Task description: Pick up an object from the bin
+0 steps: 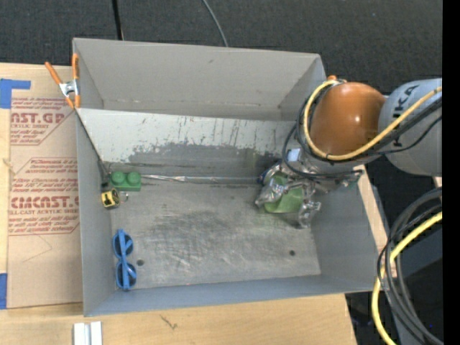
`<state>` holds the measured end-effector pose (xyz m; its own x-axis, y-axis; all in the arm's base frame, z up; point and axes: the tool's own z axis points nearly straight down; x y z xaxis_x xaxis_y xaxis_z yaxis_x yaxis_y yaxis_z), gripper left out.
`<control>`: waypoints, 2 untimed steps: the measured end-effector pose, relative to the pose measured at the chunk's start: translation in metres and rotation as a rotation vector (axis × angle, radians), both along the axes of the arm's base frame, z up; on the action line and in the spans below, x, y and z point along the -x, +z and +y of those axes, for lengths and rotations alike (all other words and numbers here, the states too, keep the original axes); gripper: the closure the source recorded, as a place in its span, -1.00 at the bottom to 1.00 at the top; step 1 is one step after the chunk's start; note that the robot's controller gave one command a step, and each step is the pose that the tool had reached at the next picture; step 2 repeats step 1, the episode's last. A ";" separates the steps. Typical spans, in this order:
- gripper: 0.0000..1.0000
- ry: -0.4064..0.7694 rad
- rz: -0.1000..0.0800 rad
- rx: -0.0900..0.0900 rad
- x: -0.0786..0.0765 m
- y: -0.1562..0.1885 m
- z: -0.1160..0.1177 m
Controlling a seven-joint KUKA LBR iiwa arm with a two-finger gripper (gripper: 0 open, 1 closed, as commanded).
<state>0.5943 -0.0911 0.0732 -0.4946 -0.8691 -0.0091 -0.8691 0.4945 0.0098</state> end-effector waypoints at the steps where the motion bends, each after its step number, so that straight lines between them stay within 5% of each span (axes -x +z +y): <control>1: 1.00 0.034 -0.013 0.012 0.025 0.136 0.003; 2: 1.00 0.034 -0.013 0.012 0.025 0.136 0.003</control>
Offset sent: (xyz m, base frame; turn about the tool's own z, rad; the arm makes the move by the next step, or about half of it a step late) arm -0.0267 0.0013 0.1313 -0.0348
